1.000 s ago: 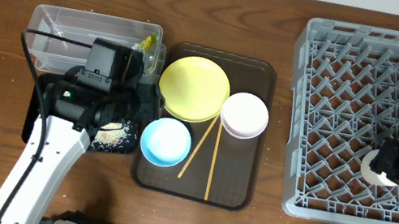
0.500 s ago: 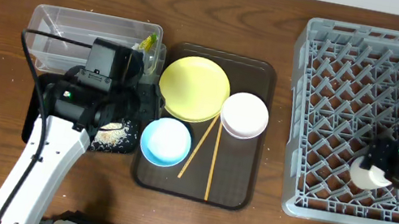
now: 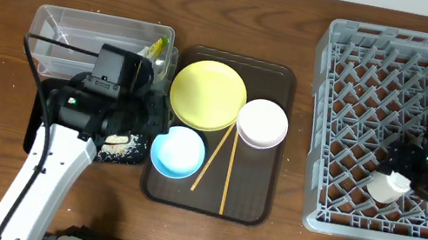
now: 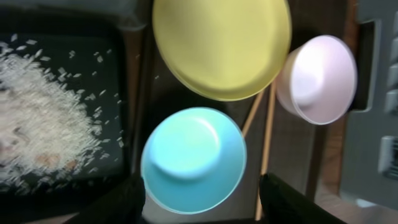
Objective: Sort waste into correct bins and load items into the dishwasher rack
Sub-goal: 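Lower the cup upside down into the rack and open the right gripper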
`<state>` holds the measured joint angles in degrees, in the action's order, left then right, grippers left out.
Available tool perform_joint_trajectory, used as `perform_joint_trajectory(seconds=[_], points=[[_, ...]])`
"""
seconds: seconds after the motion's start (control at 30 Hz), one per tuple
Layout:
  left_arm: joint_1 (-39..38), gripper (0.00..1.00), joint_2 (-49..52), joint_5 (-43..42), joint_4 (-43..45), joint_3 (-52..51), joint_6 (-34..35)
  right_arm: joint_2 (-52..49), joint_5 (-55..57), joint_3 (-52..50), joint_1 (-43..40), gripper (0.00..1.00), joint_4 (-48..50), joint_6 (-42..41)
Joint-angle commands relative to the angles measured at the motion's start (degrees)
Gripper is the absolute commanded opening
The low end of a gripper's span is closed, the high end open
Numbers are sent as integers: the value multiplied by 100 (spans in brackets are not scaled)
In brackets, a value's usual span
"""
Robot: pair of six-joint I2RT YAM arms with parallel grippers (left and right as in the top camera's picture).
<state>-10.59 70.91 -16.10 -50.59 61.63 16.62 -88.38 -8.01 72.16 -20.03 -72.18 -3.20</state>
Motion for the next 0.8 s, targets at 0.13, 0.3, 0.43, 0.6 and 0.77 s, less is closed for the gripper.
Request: perform_joint_trajectory(seconds=[0.13, 0.3, 0.43, 0.6, 0.77], points=[[28, 62, -17, 831, -490, 37, -50, 599, -2210, 579, 249, 85, 758, 457], [28, 62, -17, 931, -575, 37, -46, 901, -2511, 584, 1078, 82, 1663, 487], [28, 62, -17, 931, -575, 37, -46, 835, -2170, 573, 1976, 80, 2002, 629], [28, 62, -17, 931, -575, 37, -46, 514, -1241, 573, 3034, 80, 2247, 627], [28, 62, -17, 931, -575, 37, -46, -61, -302, 573, 3803, 79, 2522, 470]])
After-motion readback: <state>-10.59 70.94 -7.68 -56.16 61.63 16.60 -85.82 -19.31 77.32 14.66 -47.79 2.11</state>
